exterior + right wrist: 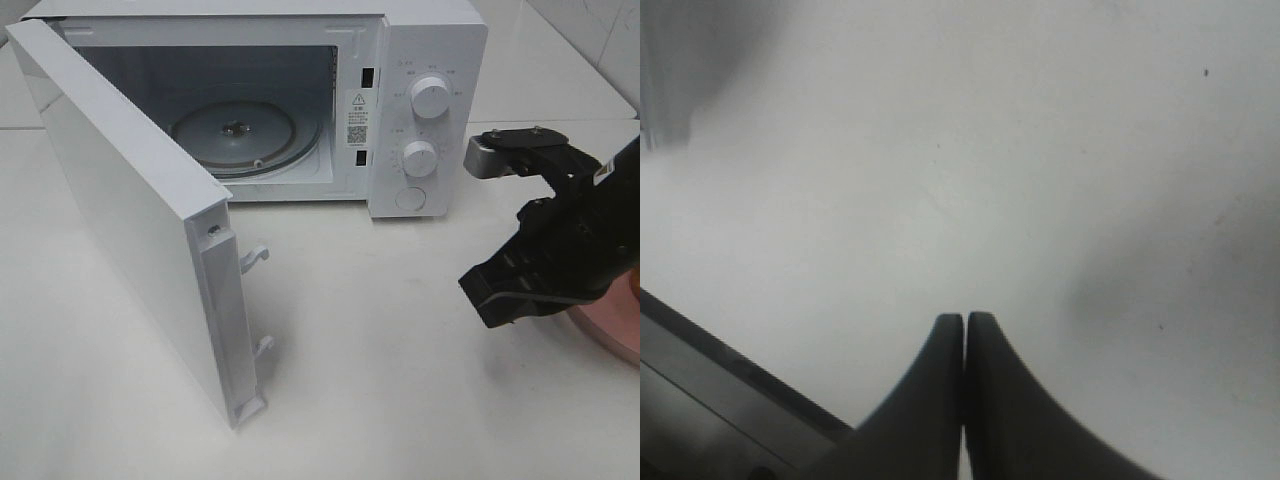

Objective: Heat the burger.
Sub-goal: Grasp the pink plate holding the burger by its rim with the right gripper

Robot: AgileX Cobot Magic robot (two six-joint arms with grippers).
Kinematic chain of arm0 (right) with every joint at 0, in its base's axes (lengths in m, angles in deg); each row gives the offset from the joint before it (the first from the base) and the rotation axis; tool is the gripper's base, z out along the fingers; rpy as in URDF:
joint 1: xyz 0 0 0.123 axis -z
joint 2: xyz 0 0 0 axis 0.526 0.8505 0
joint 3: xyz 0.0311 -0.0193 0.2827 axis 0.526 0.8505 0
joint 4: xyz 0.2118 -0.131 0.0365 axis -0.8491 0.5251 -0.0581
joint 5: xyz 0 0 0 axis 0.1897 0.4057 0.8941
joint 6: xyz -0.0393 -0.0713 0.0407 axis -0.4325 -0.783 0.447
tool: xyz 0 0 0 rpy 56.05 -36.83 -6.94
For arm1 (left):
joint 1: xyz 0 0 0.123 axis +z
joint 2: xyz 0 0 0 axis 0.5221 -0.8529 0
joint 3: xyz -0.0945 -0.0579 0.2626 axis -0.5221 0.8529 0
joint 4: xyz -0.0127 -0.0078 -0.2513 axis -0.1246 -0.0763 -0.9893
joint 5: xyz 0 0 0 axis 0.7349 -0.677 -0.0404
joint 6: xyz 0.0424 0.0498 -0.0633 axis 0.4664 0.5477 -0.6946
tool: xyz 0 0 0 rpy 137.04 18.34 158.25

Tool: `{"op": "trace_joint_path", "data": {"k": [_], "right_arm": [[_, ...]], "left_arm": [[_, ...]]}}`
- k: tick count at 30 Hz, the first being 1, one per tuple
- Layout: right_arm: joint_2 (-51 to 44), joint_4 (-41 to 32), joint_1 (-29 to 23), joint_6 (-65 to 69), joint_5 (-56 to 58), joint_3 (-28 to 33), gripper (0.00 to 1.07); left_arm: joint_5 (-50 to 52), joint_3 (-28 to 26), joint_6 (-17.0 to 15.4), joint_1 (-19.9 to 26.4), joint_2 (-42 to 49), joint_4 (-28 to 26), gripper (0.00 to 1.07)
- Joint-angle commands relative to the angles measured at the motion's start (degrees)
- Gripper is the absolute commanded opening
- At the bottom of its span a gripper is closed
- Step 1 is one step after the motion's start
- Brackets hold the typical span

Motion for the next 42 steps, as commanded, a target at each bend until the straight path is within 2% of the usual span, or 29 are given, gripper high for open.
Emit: {"op": "trace_joint_path", "data": {"k": [1,6,8,9,10,11,12,13,14,15,16,17,18,19,26,27,28,31,32,35,38,39,42], "right_arm": [[-1.0,2.1,1.7,-0.1,3.1,0.1,0.02],[-1.6,6.0,4.9,6.1,4.8,0.1,0.1],[-1.7,8.9,6.4,9.9,4.8,0.1,0.19],[-1.7,8.9,6.4,9.9,4.8,0.1,0.19],[-1.7,10.9,7.3,11.1,4.7,0.1,0.3],[-1.7,12.3,8.1,11.3,4.6,0.1,0.48],[-1.7,12.3,8.1,11.3,4.6,0.1,0.48],[-1.7,12.8,8.4,11.3,4.6,0.1,0.58],[-1.7,12.8,8.4,11.3,4.6,0.1,0.58],[-1.7,14.5,8.8,11.3,4.4,0.1,0.76],[-1.7,15.5,8.8,11.3,4.1,0.1,0.86],[-1.7,15.5,8.8,11.3,4.1,0.1,0.86],[-1.7,17.4,8.8,11.3,3.3,0.1,1.0],[-1.7,18.7,8.8,11.2,2.5,0.1,1.03],[-1.7,21.4,9.4,12.9,-2.9,0.1,0.94],[-1.5,21.4,9.5,13.2,-3.6,0.1,0.91],[-1.5,21.4,10.3,13.2,-4.6,0.1,0.84],[-1.5,21.4,10.7,13.2,-4.8,0.1,0.8],[-1.5,21.4,10.7,12.8,-5.0,0.1,0.71],[-1.4,21.4,10.7,11.7,-6.4,0.1,0.66],[-0.3,21.4,10.7,11.8,-7.3,-0.2,0.73],[1.5,21.4,10.7,12.0,-7.3,-0.7,0.8],[4.6,21.4,10.7,12.0,-7.3,-1.7,0.87]], "left_arm": [[0.4,0.2,-0.3,0.1,0.4,-0.4,1.0],[0.4,0.2,-0.3,0.1,0.4,-0.4,1.0],[0.4,0.2,-0.3,0.1,0.4,-0.4,1.0],[0.4,0.2,-0.3,0.1,0.4,-0.4,1.0],[0.4,0.2,-0.3,0.1,0.4,-0.4,1.0],[0.4,0.2,-0.3,0.1,0.4,-0.4,1.0],[0.4,0.2,-0.3,0.1,0.4,-0.4,1.0],[0.4,0.2,-0.3,0.1,0.4,-0.4,1.0],[0.4,0.2,-0.3,0.1,0.4,-0.4,1.0],[0.4,0.2,-0.3,0.1,0.4,-0.4,1.0],[0.4,0.2,-0.3,0.1,0.4,-0.4,1.0],[0.4,0.2,-0.3,0.1,0.4,-0.4,1.0],[0.4,0.2,-0.3,0.1,0.4,-0.4,1.0],[0.4,0.2,-0.3,0.1,0.4,-0.4,1.0],[0.4,0.2,-0.3,0.1,0.4,-0.4,1.0],[0.4,0.2,-0.3,0.1,0.4,-0.4,1.0],[0.4,0.2,-0.3,0.1,0.4,-0.4,1.0],[0.4,0.2,-0.3,0.1,0.4,-0.4,1.0],[0.4,0.2,-0.3,0.1,0.4,-0.4,1.0],[0.4,0.2,-0.3,0.1,0.4,-0.4,1.0],[0.4,0.2,-0.3,0.1,0.4,-0.4,1.0],[0.4,0.2,-0.3,0.1,0.4,-0.4,1.0],[0.4,0.2,-0.3,0.1,0.4,-0.4,1.0]]}}
